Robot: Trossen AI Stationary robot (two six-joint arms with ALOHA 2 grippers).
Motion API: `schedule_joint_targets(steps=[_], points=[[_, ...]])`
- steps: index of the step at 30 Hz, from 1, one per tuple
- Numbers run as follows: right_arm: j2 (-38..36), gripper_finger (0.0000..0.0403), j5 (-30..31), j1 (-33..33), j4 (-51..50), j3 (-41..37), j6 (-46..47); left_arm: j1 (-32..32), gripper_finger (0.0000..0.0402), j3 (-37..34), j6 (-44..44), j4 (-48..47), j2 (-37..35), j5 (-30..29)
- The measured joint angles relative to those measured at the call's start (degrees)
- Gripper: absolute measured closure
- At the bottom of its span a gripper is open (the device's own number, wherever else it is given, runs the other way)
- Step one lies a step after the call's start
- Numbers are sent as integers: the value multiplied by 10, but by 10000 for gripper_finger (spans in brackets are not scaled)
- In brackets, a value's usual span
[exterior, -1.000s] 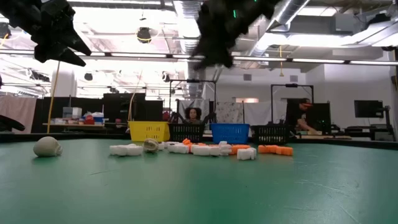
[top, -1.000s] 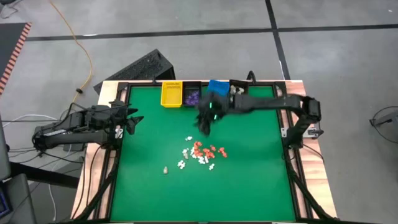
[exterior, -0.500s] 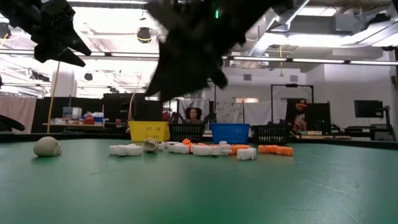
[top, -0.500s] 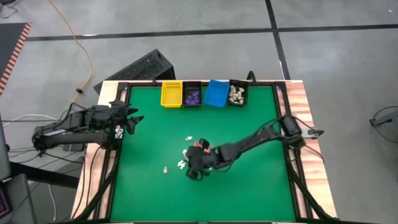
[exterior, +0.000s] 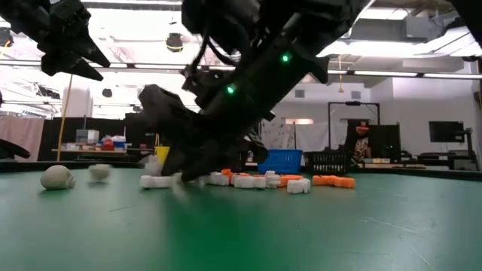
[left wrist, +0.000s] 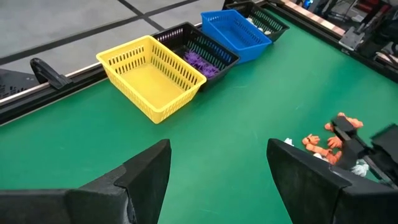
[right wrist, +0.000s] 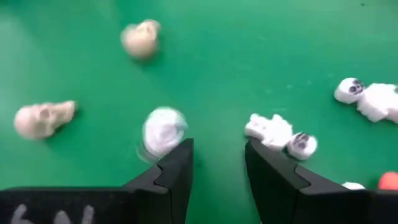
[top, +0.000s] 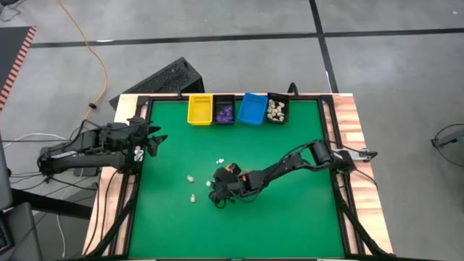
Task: Sort Halloween decoration
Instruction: Put the white skull toy into the right black basket
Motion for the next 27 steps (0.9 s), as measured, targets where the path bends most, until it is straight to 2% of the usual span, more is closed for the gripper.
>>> schedule_joint_targets(steps=[3,5,12,14,23,27], points=[[-5,230,-13,-6,1,0,0,0,145,0,0,-2,0,2],[-14,230,-24,-5,2,3,-37,0,145,0,0,-2,0,2],[-27,230,-31,-32,56,87,-269,0,145,0,0,-2,0,3],[-7,230,-60,-50,98,112,-311,0,145,0,-1,-2,0,3],[122,219,-251,-104,110,283,-347,0,145,0,-3,-2,0,3],[192,196,-274,-100,82,370,-352,0,145,0,-3,-2,0,3]])
